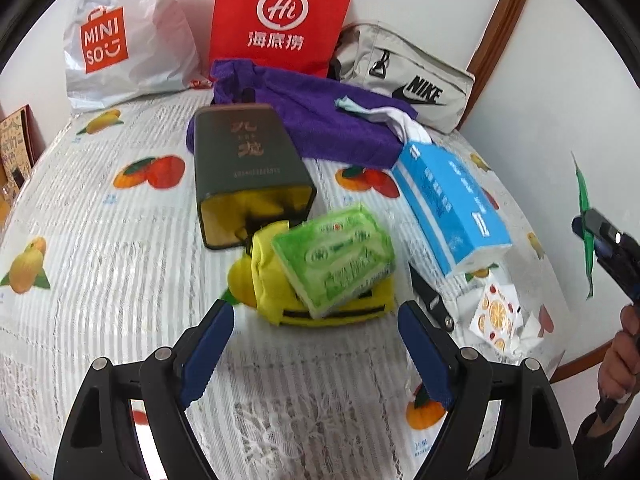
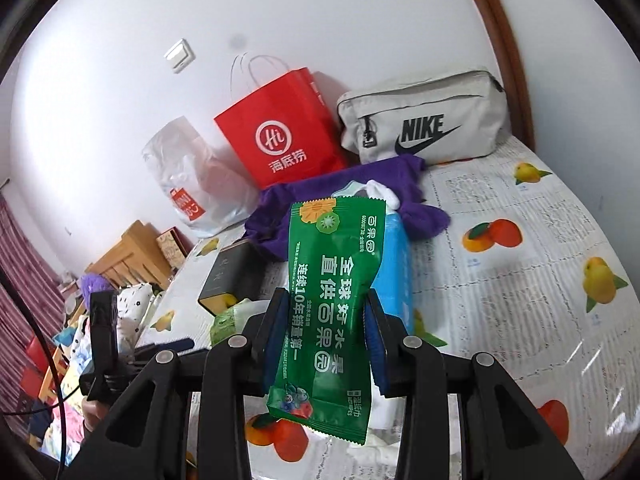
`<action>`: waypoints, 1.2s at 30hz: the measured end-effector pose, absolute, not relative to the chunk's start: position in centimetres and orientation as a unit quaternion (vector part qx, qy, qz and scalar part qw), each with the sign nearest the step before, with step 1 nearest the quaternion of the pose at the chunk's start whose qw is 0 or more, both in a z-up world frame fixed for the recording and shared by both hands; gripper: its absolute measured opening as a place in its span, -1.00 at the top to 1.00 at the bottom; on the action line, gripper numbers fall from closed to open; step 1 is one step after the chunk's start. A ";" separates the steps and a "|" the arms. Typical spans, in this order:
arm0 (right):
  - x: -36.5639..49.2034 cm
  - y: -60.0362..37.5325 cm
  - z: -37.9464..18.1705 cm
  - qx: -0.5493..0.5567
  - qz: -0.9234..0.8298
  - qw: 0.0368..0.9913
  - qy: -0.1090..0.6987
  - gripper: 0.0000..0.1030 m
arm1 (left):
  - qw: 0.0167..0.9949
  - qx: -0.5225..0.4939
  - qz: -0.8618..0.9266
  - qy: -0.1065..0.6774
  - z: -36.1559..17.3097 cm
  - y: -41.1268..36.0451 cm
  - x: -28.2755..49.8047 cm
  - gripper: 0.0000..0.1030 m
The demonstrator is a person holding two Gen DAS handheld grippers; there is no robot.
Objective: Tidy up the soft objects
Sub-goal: 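Carry the green packet with the right tool toward the tissue box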
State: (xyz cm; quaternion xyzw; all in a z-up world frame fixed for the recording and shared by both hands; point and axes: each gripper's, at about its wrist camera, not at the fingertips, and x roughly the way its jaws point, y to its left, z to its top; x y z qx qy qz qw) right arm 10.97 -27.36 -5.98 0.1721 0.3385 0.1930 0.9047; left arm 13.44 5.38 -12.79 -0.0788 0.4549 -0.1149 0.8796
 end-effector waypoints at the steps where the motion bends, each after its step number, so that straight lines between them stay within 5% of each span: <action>1: 11.0 -27.1 -6.1 0.167 0.193 0.905 0.341 0.29 | 0.881 -0.075 -0.116 0.453 -12.7 5.2 13.7 -0.62; 15: 10.8 -26.5 -9.5 0.135 0.183 0.895 0.384 0.29 | 0.890 0.070 -0.114 0.437 -15.0 0.9 17.0 -0.58; 19: 10.8 -26.4 -10.1 0.129 0.181 0.893 0.392 0.29 | 0.893 0.076 -0.117 0.428 -14.6 0.9 16.7 -0.27; 21: 10.6 -26.4 -10.4 0.122 0.180 0.892 0.395 0.29 | 0.891 0.063 -0.124 0.432 -14.4 1.4 16.4 0.22; 24: 10.5 -26.3 -10.9 0.114 0.180 0.889 0.406 0.29 | 0.889 0.035 -0.140 0.435 -14.2 2.2 16.1 0.34; 31: 10.2 -26.2 -12.6 0.104 0.175 0.879 0.431 0.29 | 0.891 0.014 -0.147 0.429 -13.5 3.0 15.2 0.32; 33: 10.1 -26.3 -12.9 0.104 0.174 0.878 0.433 0.29 | 0.893 0.012 -0.144 0.426 -13.2 3.0 15.2 -0.16; 36: 10.2 -26.2 -13.2 0.107 0.177 0.876 0.437 0.29 | 0.902 0.022 -0.131 0.411 -13.0 2.4 15.4 -0.45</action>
